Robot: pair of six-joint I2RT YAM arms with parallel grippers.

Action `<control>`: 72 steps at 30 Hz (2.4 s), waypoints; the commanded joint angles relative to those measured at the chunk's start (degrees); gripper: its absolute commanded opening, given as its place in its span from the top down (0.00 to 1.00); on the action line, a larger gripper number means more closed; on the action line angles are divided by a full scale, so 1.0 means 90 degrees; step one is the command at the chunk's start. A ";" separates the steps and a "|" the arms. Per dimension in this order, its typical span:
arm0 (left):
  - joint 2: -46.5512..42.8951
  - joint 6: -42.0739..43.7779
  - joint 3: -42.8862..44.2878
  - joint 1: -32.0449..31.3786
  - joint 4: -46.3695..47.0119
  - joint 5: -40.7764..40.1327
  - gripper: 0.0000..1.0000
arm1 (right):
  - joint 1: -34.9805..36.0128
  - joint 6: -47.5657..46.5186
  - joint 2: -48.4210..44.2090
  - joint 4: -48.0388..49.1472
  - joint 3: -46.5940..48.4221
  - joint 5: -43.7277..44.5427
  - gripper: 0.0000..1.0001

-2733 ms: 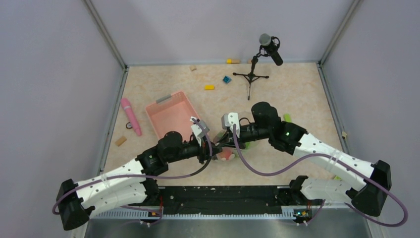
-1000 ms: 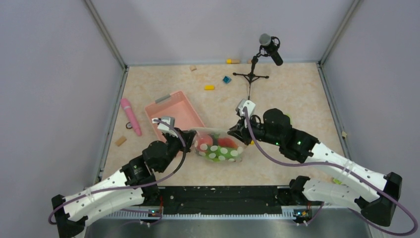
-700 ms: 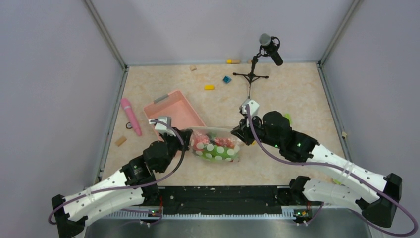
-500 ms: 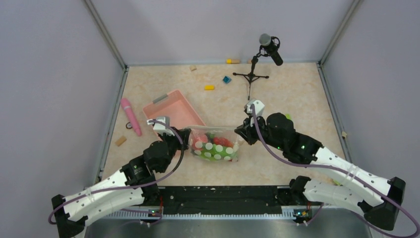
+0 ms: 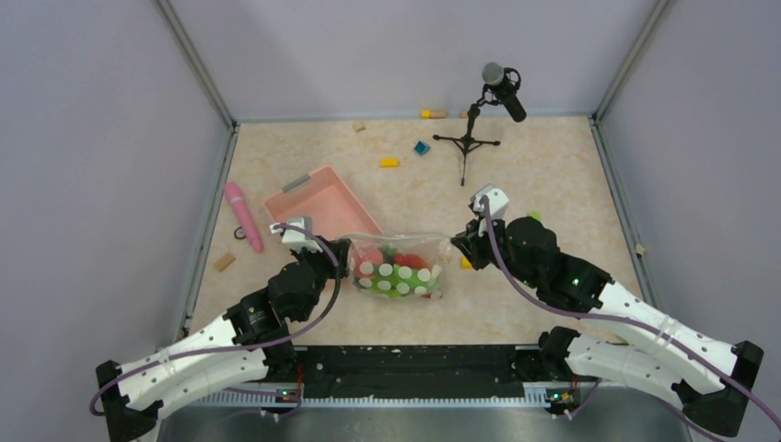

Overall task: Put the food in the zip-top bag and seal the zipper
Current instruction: Zip the zipper food storage bag at the center of the board, then place the zipper food storage bag at the center of the board.

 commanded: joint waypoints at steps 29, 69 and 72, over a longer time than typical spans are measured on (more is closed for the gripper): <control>0.0282 0.0881 0.0235 0.0100 0.0368 0.1260 0.02 | -0.0002 0.0393 -0.0191 0.0347 -0.0276 0.1108 1.00; 0.0201 0.0451 0.0414 0.0104 -0.0253 -0.0188 0.02 | -0.4504 0.2695 0.2884 0.0561 0.0606 0.2254 0.88; 0.0227 0.0352 0.0458 0.0099 -0.0353 -0.0312 0.02 | -0.4507 0.2597 0.2533 0.0575 0.0550 0.1934 0.41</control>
